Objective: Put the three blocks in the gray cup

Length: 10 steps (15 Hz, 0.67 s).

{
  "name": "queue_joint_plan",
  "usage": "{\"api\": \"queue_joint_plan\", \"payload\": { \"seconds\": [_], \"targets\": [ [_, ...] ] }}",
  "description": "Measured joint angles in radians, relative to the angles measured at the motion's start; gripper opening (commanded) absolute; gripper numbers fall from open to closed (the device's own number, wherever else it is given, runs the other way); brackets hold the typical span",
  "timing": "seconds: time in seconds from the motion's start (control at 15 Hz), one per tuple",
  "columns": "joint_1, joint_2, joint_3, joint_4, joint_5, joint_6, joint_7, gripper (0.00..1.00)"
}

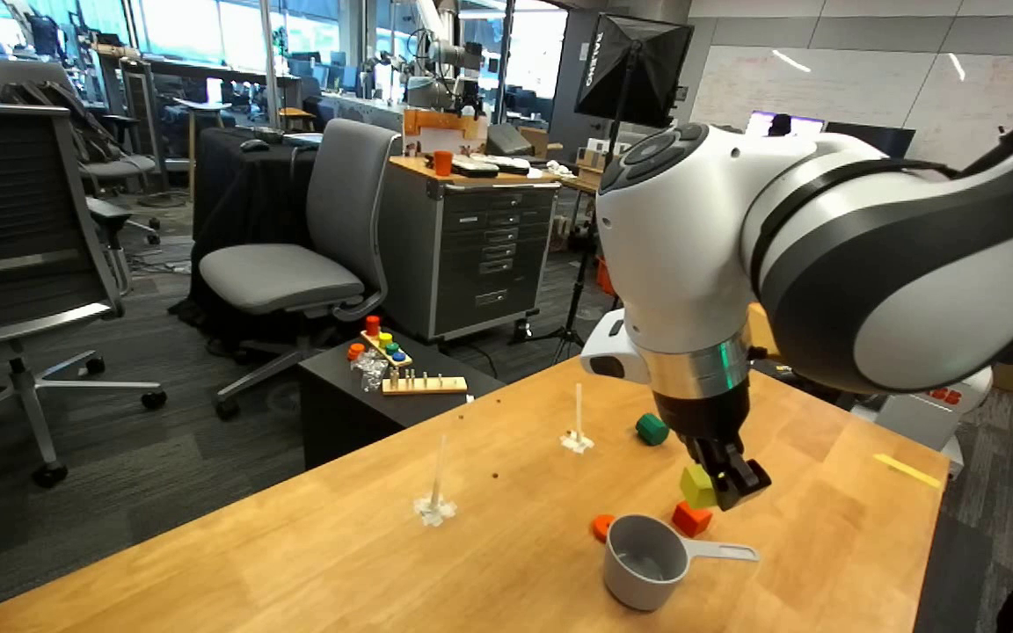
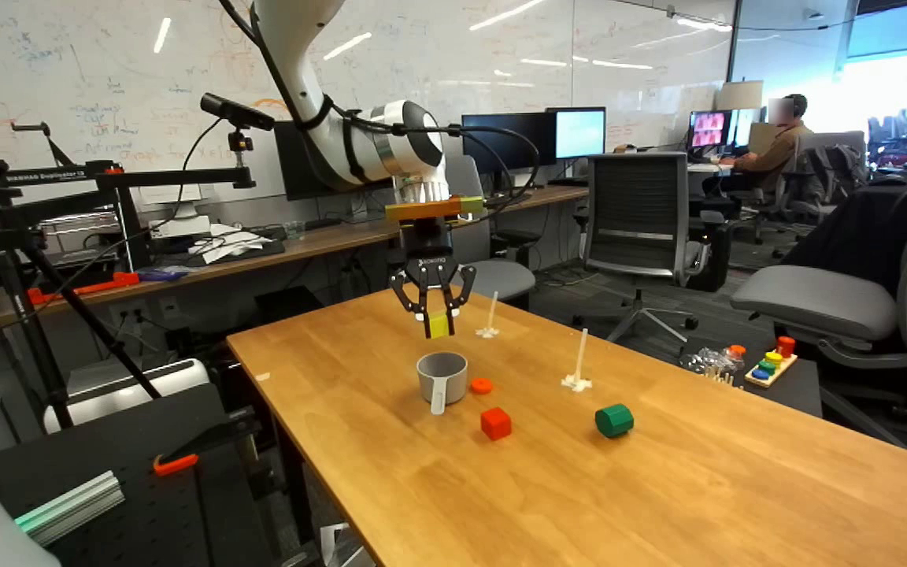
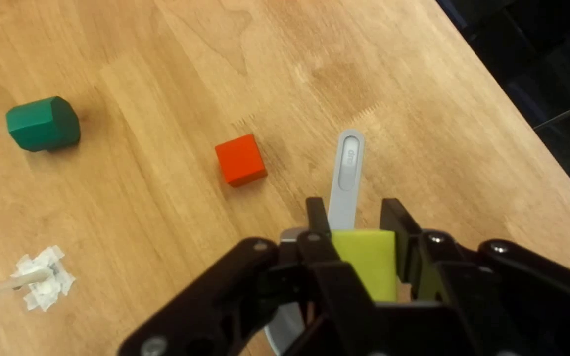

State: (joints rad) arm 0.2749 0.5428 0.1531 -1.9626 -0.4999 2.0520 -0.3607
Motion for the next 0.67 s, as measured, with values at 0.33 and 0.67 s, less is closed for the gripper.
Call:
{"api": "queue_joint_plan", "payload": {
  "seconds": [0.33,0.67],
  "targets": [
    [0.000,0.011,-0.008,0.012,-0.037,0.009,0.047,0.08],
    [0.000,0.035,-0.016,0.035,-0.065,0.013,0.086,0.08]
  ]
}}
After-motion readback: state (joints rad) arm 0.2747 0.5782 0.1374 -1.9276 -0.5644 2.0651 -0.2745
